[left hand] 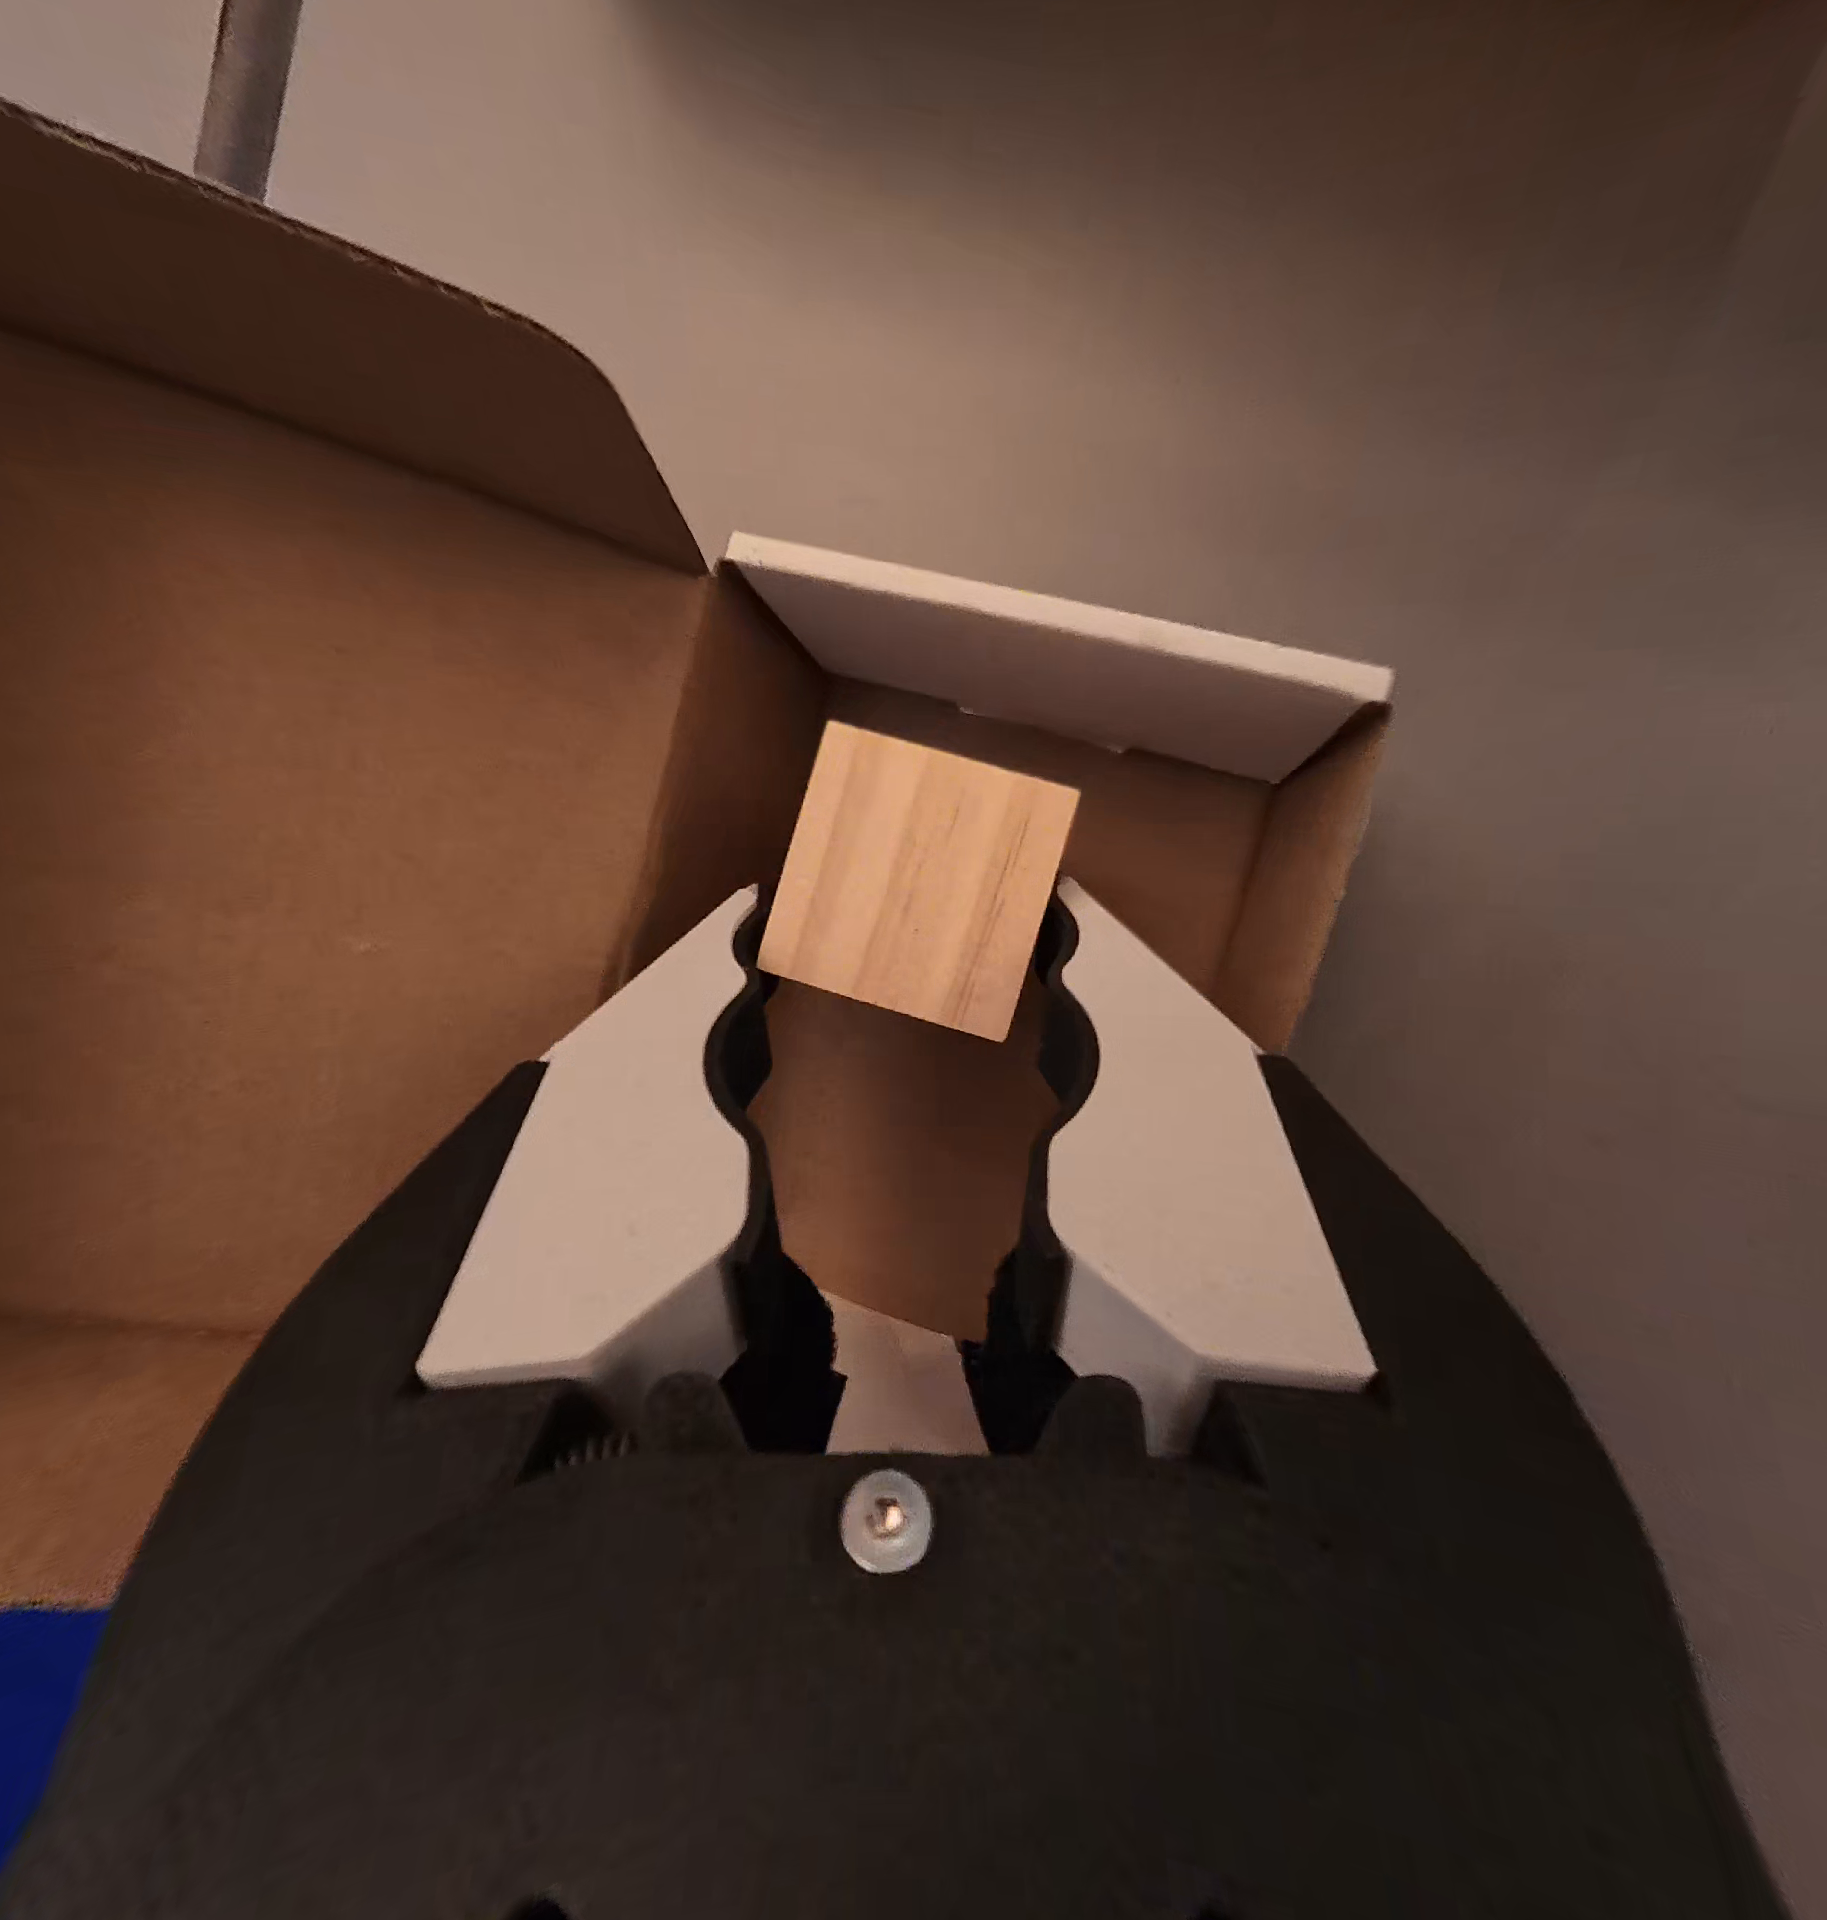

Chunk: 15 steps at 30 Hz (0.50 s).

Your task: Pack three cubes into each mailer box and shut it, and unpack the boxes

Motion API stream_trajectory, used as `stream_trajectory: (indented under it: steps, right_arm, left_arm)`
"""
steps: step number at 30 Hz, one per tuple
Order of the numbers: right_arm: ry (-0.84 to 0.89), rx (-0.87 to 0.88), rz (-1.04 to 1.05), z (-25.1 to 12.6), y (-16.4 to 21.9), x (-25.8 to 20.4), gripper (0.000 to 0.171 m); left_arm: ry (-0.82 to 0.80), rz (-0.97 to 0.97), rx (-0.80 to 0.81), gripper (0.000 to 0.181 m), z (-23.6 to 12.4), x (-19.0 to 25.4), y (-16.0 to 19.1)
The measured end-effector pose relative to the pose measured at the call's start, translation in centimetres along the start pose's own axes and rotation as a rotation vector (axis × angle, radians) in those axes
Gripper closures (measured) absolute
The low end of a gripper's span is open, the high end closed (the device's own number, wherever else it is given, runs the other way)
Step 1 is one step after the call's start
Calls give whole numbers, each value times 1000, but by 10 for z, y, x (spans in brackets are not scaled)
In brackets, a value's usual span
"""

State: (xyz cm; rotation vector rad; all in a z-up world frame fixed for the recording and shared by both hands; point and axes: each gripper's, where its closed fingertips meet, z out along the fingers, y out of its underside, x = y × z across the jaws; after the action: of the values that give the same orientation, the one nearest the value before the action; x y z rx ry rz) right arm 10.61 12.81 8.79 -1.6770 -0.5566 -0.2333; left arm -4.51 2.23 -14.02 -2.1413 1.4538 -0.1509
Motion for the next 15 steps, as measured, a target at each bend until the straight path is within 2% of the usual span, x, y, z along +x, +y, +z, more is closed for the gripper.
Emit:
stream_trajectory:
  steps: [6, 15]
  right_arm:
    - [-22, 14, -15, -2, -6, -9, 81]
    - [-46, 18, -10, -2, -6, -12, 82]
  left_arm:
    - [67, -28, -8, 132, 10, 5, -2]
    - [57, -18, -77, 131, 22, 7, 6]
